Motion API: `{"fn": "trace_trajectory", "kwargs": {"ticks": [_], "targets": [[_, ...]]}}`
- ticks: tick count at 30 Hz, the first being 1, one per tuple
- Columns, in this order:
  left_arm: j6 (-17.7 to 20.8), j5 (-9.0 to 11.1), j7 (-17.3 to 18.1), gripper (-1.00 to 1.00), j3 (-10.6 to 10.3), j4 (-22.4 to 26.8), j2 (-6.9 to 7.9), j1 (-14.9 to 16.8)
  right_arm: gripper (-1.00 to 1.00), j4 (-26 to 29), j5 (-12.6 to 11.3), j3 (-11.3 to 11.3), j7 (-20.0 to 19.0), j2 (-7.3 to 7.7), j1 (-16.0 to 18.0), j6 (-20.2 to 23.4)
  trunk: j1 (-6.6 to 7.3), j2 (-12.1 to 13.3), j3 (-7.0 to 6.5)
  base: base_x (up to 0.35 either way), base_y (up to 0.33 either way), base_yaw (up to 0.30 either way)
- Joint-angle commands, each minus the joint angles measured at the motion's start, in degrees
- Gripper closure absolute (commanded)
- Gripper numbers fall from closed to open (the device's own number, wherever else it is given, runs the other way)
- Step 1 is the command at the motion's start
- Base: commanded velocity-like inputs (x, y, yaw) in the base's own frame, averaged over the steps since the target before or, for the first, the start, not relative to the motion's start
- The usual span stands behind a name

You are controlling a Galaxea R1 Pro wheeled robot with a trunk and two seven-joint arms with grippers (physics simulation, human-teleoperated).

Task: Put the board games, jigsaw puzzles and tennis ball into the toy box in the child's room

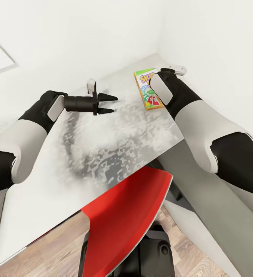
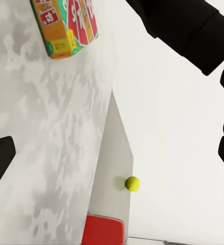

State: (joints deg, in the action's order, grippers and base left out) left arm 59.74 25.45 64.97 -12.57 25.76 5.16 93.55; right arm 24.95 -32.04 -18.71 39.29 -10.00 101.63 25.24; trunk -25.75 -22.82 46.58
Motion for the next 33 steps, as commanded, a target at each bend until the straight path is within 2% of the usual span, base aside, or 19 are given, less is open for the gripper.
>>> {"fn": "trace_trajectory", "kwargs": {"ticks": [1,9,11,14,23,33], "targets": [[0.3,0.1,0.2,-1.0,-0.3,0.0,0.07,0.1,-1.0,0.0,-0.1,-0.2,0.3,0.0,0.0,0.3,-0.03,-0.1,0.17,0.0,0.0,0.0],[0.3,0.1,0.2,-1.0,-0.3,0.0,0.11,0.1,-1.0,0.0,-0.5,-0.3,-0.1,0.0,0.0,0.3,-0.03,-0.1,0.57,0.0,0.0,0.0],[0.1,-0.2,-0.3,-1.0,-0.4,-0.2,-0.41,-0.6,-1.0,-0.7,-1.2,0.3,-0.7,0.0,-0.6,1.0,-0.03,-0.1,0.57,0.0,0.0,0.0],[0.1,-0.2,-0.3,-1.0,-0.4,-0.2,-0.41,-1.6,-1.0,-1.6,-1.9,1.3,-1.7,0.0,-1.5,1.8,-0.03,-0.1,0.57,0.0,0.0,0.0],[0.1,-0.2,-0.3,-1.0,-0.4,-0.2,-0.41,-3.6,-1.0,-1.3,1.1,3.6,-4.2,0.0,-1.5,3.1,-0.03,-0.1,0.57,0.0,0.0,0.0],[0.1,-0.2,-0.3,-1.0,-0.4,-0.2,-0.41,-3.6,-1.0,-1.1,0.2,6.4,-4.3,0.0,-1.5,3.1,-0.03,-0.1,0.57,0.0,0.0,0.0]]}}
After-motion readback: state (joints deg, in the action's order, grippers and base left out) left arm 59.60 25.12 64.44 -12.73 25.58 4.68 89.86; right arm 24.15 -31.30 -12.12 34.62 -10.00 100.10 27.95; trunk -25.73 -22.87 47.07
